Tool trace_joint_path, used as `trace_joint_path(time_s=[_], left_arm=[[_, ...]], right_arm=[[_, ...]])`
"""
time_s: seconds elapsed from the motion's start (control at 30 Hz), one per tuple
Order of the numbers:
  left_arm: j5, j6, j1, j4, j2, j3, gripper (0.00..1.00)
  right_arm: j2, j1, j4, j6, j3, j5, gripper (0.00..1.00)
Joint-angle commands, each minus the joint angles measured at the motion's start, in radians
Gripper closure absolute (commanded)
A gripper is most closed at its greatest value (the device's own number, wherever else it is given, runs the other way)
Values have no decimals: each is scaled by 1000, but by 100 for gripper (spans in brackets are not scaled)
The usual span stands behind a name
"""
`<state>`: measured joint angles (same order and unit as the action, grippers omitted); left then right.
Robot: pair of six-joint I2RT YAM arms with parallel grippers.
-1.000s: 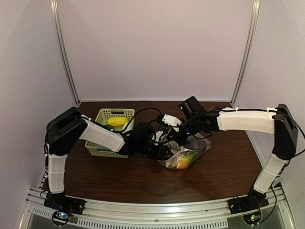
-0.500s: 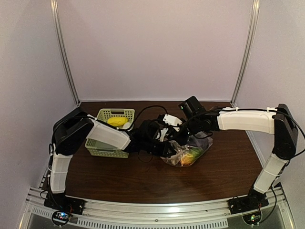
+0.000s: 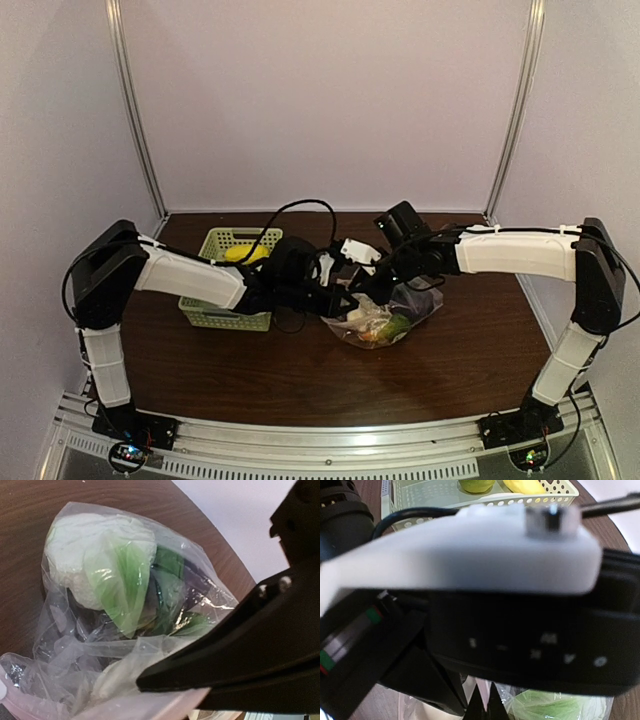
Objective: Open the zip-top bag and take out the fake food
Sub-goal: Place the fake vegetable in the bin.
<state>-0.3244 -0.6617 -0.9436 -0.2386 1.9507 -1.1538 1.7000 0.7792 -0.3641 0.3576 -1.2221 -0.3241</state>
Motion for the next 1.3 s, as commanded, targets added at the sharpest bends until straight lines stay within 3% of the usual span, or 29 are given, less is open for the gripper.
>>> trace_joint_path(time_s=[0.0, 0.3, 0.5, 0.7, 0.93, 1.27], left_arm=[[28, 44, -5, 5, -60, 15, 100], [121, 38, 6, 107, -139, 110, 100], [138, -27, 11, 33, -182, 215, 100], [233, -32, 13, -174, -242, 323, 100], [289, 31, 23, -242, -242, 274, 100], [246, 35, 51, -176, -287, 242, 100]], right_arm=[[13, 0, -2, 2, -17, 18, 100], [18, 1, 2, 2, -16, 40, 100], [65, 0, -7, 8, -33, 147, 100], [80, 5, -21, 11, -32, 68, 100], [94, 31, -40, 9, -45, 48, 100], [71, 27, -46, 2, -53, 76, 100]])
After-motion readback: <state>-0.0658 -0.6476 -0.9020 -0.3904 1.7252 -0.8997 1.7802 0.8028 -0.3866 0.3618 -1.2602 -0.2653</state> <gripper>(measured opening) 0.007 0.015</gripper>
